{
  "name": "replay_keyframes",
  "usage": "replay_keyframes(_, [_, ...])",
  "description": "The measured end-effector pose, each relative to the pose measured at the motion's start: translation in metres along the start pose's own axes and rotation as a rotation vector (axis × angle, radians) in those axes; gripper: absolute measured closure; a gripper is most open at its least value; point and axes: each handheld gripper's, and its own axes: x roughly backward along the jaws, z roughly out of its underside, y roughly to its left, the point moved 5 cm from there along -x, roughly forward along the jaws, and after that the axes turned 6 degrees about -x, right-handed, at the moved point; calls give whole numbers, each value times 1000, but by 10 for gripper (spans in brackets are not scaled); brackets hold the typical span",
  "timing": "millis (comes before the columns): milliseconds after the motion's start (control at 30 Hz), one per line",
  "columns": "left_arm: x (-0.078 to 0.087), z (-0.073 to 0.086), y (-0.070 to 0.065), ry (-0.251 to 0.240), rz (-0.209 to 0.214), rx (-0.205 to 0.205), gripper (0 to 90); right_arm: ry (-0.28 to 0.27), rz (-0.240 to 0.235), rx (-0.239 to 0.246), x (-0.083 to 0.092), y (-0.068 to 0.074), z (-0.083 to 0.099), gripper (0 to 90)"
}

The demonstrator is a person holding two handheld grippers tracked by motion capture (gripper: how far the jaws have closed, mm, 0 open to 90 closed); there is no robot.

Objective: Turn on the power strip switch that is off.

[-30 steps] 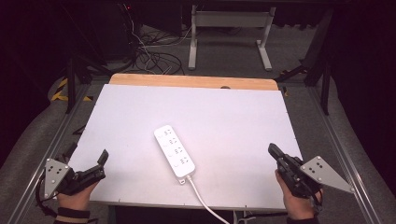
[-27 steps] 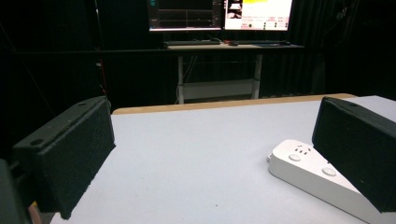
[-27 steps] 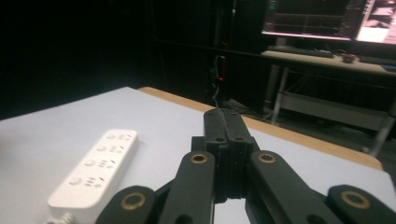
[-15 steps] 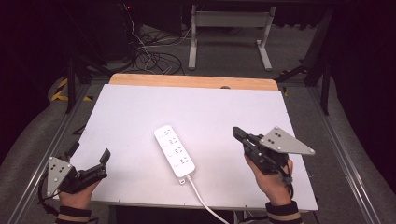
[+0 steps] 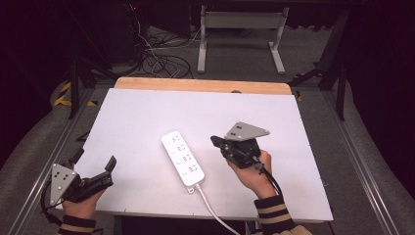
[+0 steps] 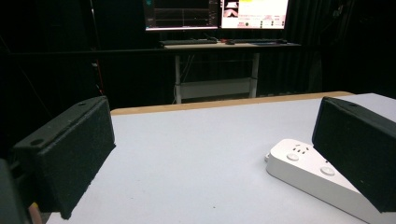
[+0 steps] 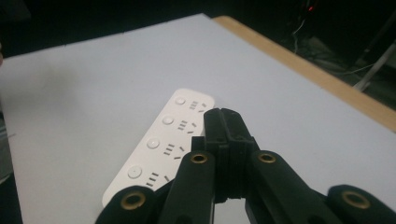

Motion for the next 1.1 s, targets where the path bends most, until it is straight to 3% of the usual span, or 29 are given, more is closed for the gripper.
replay_keyframes(67, [0, 0, 0, 1, 1, -1, 0, 18, -8, 3, -6, 3, 0, 900])
replay_keyframes(100, [0, 0, 0, 0, 2, 0, 0, 59, -36, 19, -23, 11, 2, 900])
replay_keyframes(233, [0, 0, 1, -2, 5, 1, 0, 141, -91, 57, -51, 32, 9, 900])
replay_keyframes(500, [1, 0, 0, 1, 8, -1, 0, 288, -167, 103, -89, 59, 31, 900])
replay_keyframes(633, [0, 0, 0, 2, 7, -1, 0, 337, -184, 116, -98, 64, 42, 900])
replay_keyframes(1100, [0, 1, 0, 7, 6, -10, 0, 395, -157, 116, -108, 61, 54, 900])
